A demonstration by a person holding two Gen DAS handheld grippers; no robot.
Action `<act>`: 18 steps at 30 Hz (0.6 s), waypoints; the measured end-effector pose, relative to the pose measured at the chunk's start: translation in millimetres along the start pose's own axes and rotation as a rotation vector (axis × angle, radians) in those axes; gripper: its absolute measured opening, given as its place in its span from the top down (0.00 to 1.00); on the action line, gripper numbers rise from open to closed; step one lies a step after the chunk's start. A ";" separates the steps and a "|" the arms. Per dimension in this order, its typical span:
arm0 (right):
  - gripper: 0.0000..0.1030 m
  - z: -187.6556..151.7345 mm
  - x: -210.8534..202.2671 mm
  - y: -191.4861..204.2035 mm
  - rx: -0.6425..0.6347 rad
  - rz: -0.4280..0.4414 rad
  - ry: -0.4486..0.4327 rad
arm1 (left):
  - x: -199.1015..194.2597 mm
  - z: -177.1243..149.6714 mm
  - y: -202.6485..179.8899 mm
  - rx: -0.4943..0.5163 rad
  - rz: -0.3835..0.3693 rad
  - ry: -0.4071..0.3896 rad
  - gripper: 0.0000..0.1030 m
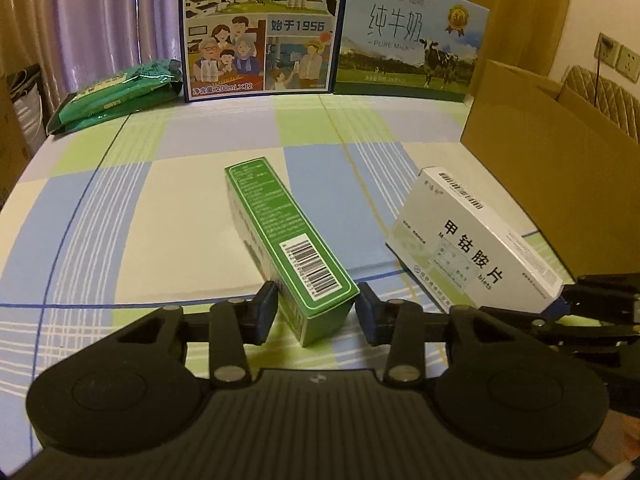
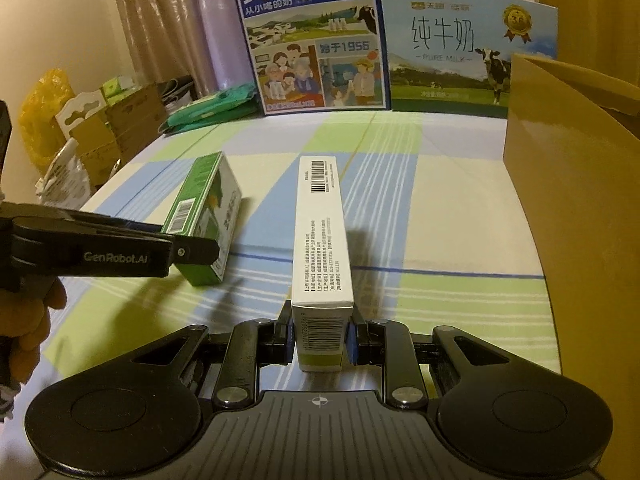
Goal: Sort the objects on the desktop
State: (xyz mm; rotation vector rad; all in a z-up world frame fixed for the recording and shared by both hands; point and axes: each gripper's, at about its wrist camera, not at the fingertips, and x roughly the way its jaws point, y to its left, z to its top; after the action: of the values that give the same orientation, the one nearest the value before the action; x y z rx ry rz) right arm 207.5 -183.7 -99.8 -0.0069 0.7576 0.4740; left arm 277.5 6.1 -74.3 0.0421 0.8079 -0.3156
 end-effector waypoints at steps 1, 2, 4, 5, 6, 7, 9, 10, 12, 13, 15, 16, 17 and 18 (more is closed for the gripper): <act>0.80 -1.4 -1.3 0.8 -0.005 -0.002 0.002 | -1.0 -0.4 -0.3 0.002 0.004 0.004 0.68; 0.80 -3.6 -4.1 1.7 -0.009 -0.004 0.006 | -2.7 -1.1 -1.1 0.004 0.005 0.009 0.70; 0.80 -7.7 -10.2 2.5 -0.004 -0.005 0.014 | -8.3 -3.7 -4.2 0.010 0.009 0.021 0.74; 0.80 -9.0 -12.7 3.5 -0.001 -0.006 0.018 | -12.5 -6.2 -6.8 0.013 0.007 0.029 0.75; 0.80 -11.2 -16.4 4.4 0.001 -0.007 0.022 | -16.5 -8.5 -8.5 0.005 -0.002 0.034 0.75; 0.80 -13.6 -20.2 5.6 0.004 -0.008 0.026 | -20.6 -11.4 -10.3 -0.007 -0.020 0.040 0.75; 0.80 -20.1 -29.8 8.8 0.008 -0.010 0.034 | -28.9 -16.2 -16.7 -0.006 -0.042 0.058 0.76; 0.80 -23.6 -35.7 9.9 0.015 -0.012 0.039 | -33.4 -18.2 -22.0 0.014 -0.039 0.060 0.76; 0.80 -29.4 -46.7 10.5 0.038 -0.024 0.045 | -45.4 -24.3 -33.8 0.060 -0.031 0.059 0.76; 0.80 -32.3 -52.4 9.9 0.056 -0.029 0.046 | -50.8 -27.8 -38.7 0.075 -0.034 0.060 0.76; 0.80 -39.5 -65.6 6.6 0.102 -0.035 0.049 | -62.0 -36.6 -47.9 0.096 -0.049 0.068 0.76; 0.80 -43.3 -72.1 5.1 0.127 -0.035 0.050 | -67.4 -41.0 -52.1 0.103 -0.057 0.070 0.76; 0.80 -46.9 -79.2 3.6 0.153 -0.034 0.050 | -73.3 -46.9 -57.5 0.115 -0.063 0.073 0.76; 0.80 -50.4 -86.2 2.2 0.178 -0.032 0.052 | -77.7 -51.5 -61.9 0.130 -0.067 0.076 0.76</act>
State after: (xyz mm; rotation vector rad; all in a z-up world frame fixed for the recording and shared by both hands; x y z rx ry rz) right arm 119.4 -226.0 -79.2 0.1350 0.8475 0.3762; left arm 172.8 -24.5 -49.2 0.1498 0.8650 -0.4312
